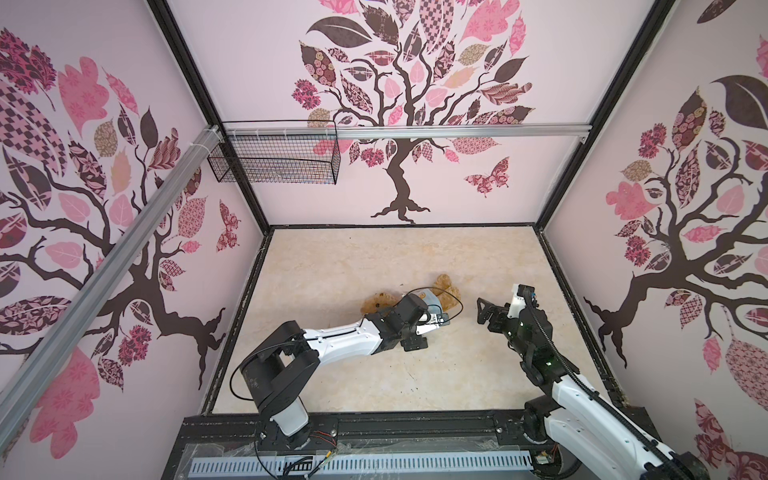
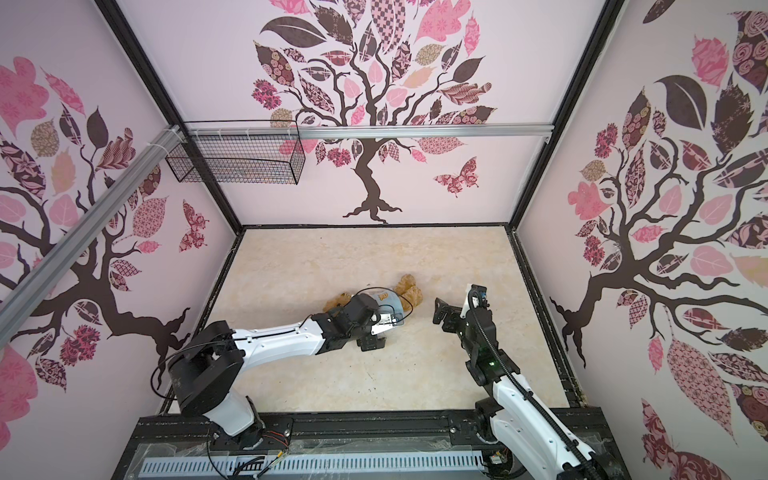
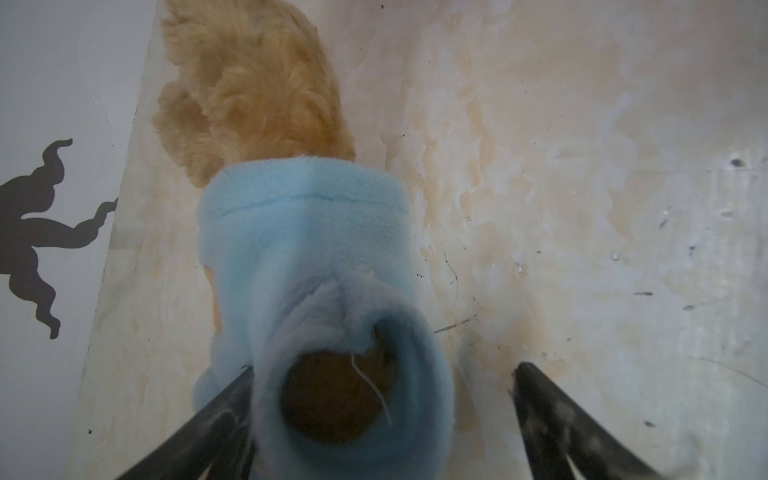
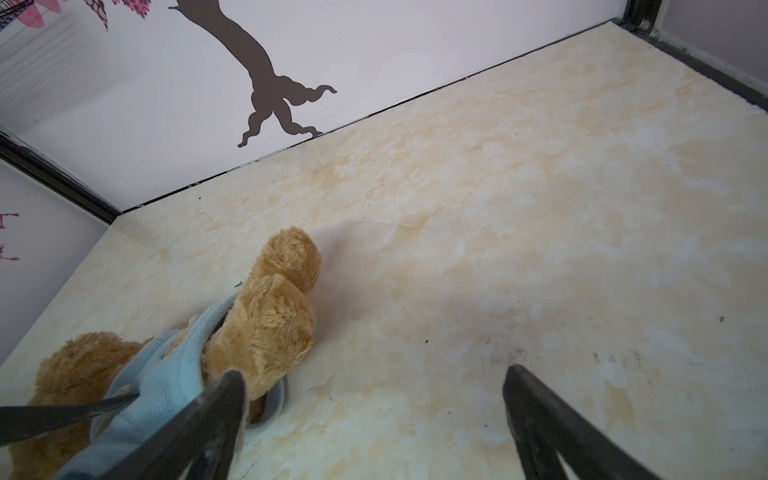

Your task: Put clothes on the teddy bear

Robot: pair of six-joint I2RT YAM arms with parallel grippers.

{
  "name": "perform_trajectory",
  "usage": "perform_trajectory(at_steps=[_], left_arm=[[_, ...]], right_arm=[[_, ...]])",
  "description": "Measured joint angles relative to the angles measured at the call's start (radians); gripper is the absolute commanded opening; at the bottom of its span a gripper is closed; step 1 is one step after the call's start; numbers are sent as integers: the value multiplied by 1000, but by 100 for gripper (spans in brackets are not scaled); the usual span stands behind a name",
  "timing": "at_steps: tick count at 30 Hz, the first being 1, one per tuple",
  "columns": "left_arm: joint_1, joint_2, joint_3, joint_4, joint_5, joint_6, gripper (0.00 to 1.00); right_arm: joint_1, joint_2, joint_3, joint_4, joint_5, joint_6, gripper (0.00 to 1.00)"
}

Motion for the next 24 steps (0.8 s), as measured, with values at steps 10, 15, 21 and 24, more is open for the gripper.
perform_trajectory(at_steps=[10, 15, 21, 24], left_arm=[[6, 117, 107, 91, -36, -11, 66], [7, 125, 110, 117, -53, -29, 76], [7, 106, 110, 142, -63, -50, 87], [6, 101, 110, 167, -67, -61, 91]], right_arm=[[0, 8, -26, 7, -21, 25, 100], [0, -8, -55, 2, -41, 35, 100], [0, -13, -58, 3, -50, 43, 100], [0, -12, -58, 4, -50, 45, 100]])
